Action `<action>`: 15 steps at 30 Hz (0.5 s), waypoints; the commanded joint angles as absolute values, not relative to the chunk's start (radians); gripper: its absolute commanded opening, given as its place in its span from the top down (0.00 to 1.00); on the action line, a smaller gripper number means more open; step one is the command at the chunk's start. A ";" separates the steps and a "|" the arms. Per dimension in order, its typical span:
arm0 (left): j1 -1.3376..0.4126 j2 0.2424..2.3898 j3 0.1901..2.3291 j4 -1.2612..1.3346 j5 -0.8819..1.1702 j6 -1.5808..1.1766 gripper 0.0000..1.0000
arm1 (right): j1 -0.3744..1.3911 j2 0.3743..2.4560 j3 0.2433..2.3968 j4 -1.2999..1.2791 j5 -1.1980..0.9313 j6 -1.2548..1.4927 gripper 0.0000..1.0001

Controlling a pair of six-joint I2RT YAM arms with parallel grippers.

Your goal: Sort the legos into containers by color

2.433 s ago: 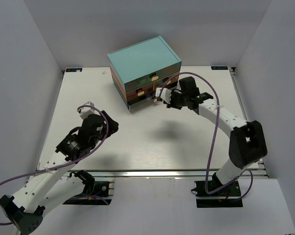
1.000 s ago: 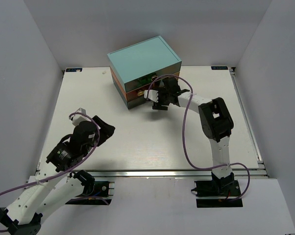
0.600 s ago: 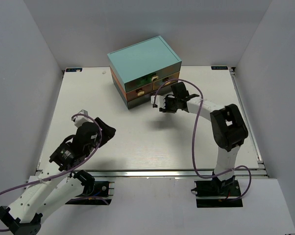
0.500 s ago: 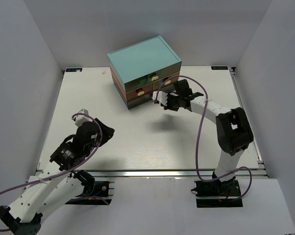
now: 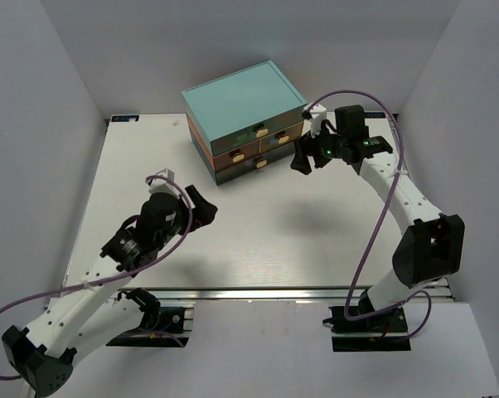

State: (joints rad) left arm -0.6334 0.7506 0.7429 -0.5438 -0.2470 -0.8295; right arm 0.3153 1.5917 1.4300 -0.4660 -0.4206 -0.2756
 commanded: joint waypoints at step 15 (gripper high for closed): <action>-0.632 0.910 0.819 -0.305 -0.018 -0.601 0.02 | 0.287 1.338 1.378 -0.563 -0.199 -0.090 0.11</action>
State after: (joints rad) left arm -0.6331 0.9169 0.8200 -0.3687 -0.0635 -0.6312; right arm 0.2893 1.3518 1.3842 -0.5678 -0.2440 -0.1154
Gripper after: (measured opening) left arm 0.979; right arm 0.893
